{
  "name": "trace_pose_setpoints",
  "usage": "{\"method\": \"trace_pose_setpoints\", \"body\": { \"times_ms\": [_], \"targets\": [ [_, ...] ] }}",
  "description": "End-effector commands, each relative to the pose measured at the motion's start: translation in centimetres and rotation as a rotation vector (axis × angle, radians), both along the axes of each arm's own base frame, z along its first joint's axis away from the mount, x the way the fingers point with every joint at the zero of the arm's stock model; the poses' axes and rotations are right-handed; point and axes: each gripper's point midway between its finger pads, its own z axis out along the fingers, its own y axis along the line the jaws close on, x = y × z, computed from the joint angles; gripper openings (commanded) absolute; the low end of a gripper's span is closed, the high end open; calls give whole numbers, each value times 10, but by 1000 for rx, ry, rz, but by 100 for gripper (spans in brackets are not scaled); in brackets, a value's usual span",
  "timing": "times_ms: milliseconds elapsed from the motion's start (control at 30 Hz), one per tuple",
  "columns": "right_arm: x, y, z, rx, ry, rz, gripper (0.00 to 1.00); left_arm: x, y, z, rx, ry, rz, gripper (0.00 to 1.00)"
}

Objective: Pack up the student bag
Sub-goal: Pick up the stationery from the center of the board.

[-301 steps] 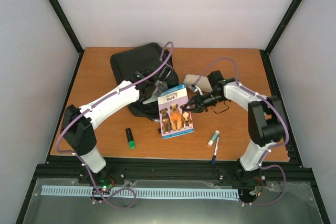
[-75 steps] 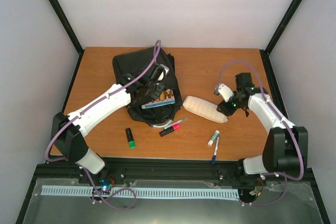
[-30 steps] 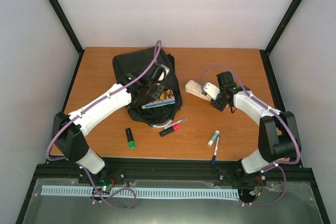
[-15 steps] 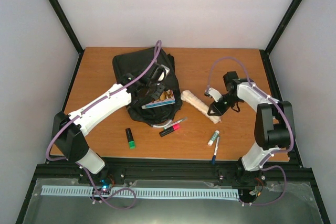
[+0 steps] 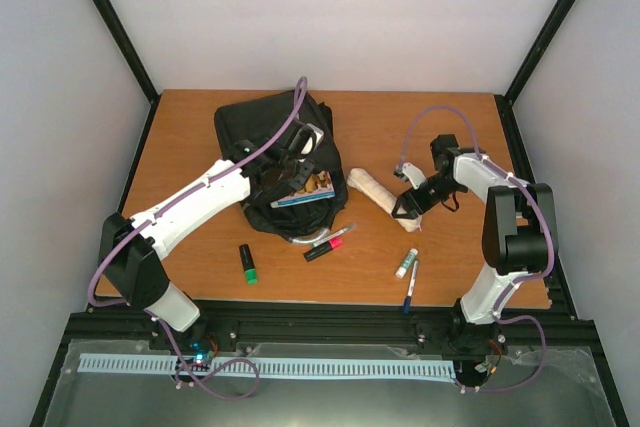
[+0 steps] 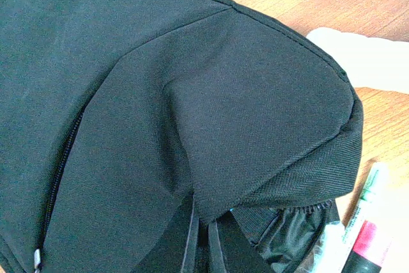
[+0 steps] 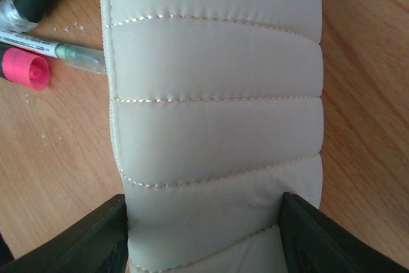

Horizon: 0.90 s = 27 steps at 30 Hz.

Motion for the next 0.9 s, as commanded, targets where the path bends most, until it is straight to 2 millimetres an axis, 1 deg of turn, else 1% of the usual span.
{"method": "trace_pose_setpoints", "body": {
  "times_ms": [0,100,200,400,467,533,600,667,733,800,867],
  "targets": [
    [3,-15,-21,-81,-15,-11,64,7,-12,40,-112,-73,-1,1],
    [-1,-16,-27,-88,-7,0,66,6,-13,40,-113,-72,-3,1],
    [-9,-15,-31,-78,13,33,72,6,-13,40,-115,-71,-4,1],
    [-26,-5,-27,-10,55,102,79,6,-14,40,-118,-68,-7,1],
    [-26,-6,-27,-13,49,102,79,6,-14,40,-120,-68,-8,2],
    [-17,-15,-34,-80,18,58,75,5,-14,40,-120,-67,-9,2],
    [-5,-27,-39,-157,-21,1,68,5,-14,39,-121,-66,-8,1],
    [3,-32,-36,-188,-50,-34,58,5,-14,39,-120,-65,-8,2],
    [6,-31,-22,-178,-86,-57,48,5,-14,39,-120,-66,-7,1],
    [6,-28,-1,-155,-131,-65,42,5,-14,39,-119,-64,-7,2],
    [1,-22,24,-119,-180,-49,38,5,-14,40,-122,-67,-6,2]
  ]
}}
